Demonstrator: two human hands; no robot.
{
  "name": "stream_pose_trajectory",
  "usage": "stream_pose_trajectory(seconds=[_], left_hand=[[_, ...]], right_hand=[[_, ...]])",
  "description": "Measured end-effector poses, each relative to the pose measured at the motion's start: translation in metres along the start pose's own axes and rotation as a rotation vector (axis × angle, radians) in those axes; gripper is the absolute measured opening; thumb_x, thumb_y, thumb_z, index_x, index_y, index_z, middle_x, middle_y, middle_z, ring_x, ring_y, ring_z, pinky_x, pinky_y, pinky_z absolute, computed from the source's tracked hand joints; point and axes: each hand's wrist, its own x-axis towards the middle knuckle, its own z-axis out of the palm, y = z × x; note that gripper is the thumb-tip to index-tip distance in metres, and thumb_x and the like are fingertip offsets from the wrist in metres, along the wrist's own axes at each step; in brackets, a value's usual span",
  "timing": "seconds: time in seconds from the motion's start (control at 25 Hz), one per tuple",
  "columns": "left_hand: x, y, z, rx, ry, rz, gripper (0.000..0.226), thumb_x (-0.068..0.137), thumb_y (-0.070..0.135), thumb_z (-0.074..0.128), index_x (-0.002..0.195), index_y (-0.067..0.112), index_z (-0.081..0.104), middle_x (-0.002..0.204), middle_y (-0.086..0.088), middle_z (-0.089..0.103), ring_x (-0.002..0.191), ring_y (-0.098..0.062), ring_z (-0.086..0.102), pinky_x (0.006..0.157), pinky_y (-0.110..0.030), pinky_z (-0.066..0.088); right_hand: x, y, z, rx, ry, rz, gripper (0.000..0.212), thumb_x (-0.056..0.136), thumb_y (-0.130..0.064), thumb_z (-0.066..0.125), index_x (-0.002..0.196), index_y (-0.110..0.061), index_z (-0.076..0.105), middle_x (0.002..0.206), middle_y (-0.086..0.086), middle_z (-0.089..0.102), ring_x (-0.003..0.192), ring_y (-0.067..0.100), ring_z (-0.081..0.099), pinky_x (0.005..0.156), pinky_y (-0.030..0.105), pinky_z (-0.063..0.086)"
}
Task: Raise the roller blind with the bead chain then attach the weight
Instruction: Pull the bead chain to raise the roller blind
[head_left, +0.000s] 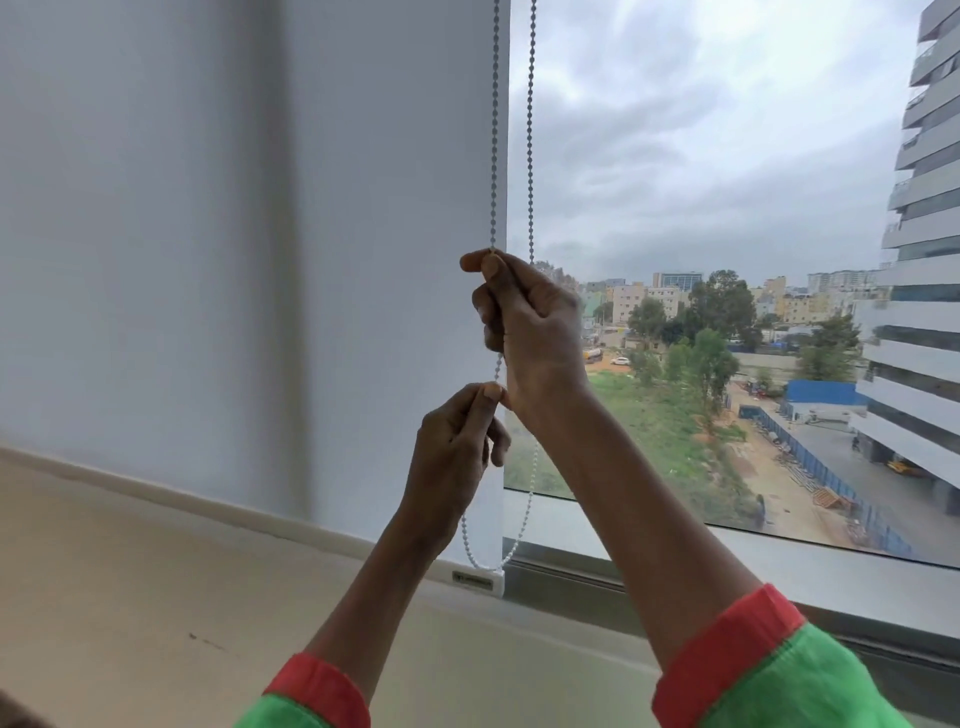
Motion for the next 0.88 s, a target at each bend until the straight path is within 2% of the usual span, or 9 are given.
stream_pose_trajectory(seconds=[0.08,0.16,0.28,0.48,0.6,0.64,0.72,0.8,0.88], left_hand=[[0.004,-0.001,-0.005,0.109,0.008,-0.034,0.032,0.099,0.033,0.038,0.079,0.033,0.062,0.058,0.009,0.065,0.044,-0.003,0.046,0.046,-0.009,0.035],[0.012,0.003,-0.009,0.169,0.04,-0.065,0.031,0.1,0.038,0.031,0.09,0.034,0.06,0.077,0.019,0.067,0.064,0.004,0.059,0.057,-0.008,0.041],[0.031,0.018,-0.011,0.105,0.098,-0.073,0.033,0.099,0.044,0.026,0.097,0.035,0.058,0.099,0.011,0.064,0.09,-0.001,0.061,0.077,-0.02,0.046],[0.058,0.055,-0.005,-0.101,0.142,-0.024,0.038,0.1,0.04,0.029,0.104,0.021,0.062,0.101,-0.001,0.067,0.097,-0.015,0.065,0.078,-0.024,0.051],[0.07,0.074,0.0,-0.191,0.082,-0.005,0.035,0.1,0.036,0.033,0.107,0.015,0.061,0.089,-0.004,0.068,0.081,-0.014,0.067,0.075,-0.027,0.051],[0.073,0.078,0.002,-0.218,0.054,0.013,0.033,0.1,0.034,0.035,0.107,0.014,0.061,0.079,-0.003,0.066,0.067,-0.012,0.062,0.065,-0.024,0.049],[0.075,0.081,0.008,-0.249,0.053,0.054,0.027,0.099,0.027,0.041,0.1,0.013,0.063,0.061,-0.002,0.05,0.049,-0.01,0.04,0.046,-0.02,0.034],[0.074,0.078,0.012,-0.26,0.118,0.079,0.022,0.098,0.02,0.045,0.09,0.014,0.065,0.056,0.0,0.033,0.046,-0.009,0.026,0.042,-0.02,0.021],[0.07,0.071,0.01,-0.258,0.153,0.087,0.021,0.097,0.019,0.047,0.085,0.017,0.065,0.054,0.003,0.032,0.044,-0.007,0.024,0.041,-0.02,0.019]], right_hand=[[-0.004,0.004,-0.005,0.005,-0.014,-0.01,0.02,0.095,-0.012,0.05,0.089,-0.011,0.069,0.05,-0.006,0.04,0.044,0.005,0.031,0.042,0.017,0.027],[-0.007,0.008,-0.011,0.029,-0.042,-0.006,0.02,0.095,-0.012,0.049,0.089,-0.011,0.068,0.049,-0.007,0.039,0.044,0.005,0.03,0.042,0.016,0.028],[-0.014,0.013,-0.017,0.059,-0.091,0.009,0.02,0.096,-0.012,0.049,0.091,-0.01,0.068,0.048,-0.008,0.039,0.042,0.002,0.035,0.042,0.015,0.03],[-0.035,0.033,-0.028,0.065,-0.108,0.074,0.021,0.095,-0.014,0.05,0.092,-0.016,0.071,0.049,-0.009,0.044,0.045,0.004,0.033,0.043,0.014,0.028],[-0.051,0.046,-0.034,0.051,-0.144,0.107,0.024,0.095,-0.015,0.05,0.084,-0.02,0.07,0.049,-0.011,0.042,0.046,0.005,0.033,0.045,0.014,0.027],[-0.055,0.05,-0.035,0.043,-0.149,0.118,0.023,0.095,-0.016,0.05,0.084,-0.02,0.07,0.049,-0.01,0.042,0.047,0.005,0.032,0.045,0.015,0.027],[-0.06,0.056,-0.037,0.014,-0.16,0.136,0.023,0.095,-0.016,0.05,0.084,-0.02,0.07,0.049,-0.009,0.042,0.046,0.005,0.032,0.045,0.015,0.028],[-0.061,0.06,-0.037,-0.011,-0.184,0.155,0.023,0.095,-0.014,0.051,0.084,-0.019,0.071,0.049,-0.009,0.042,0.046,0.005,0.033,0.045,0.015,0.028],[-0.06,0.062,-0.04,0.002,-0.218,0.201,0.023,0.094,-0.013,0.051,0.084,-0.017,0.071,0.05,-0.007,0.044,0.046,0.005,0.034,0.045,0.015,0.029]])
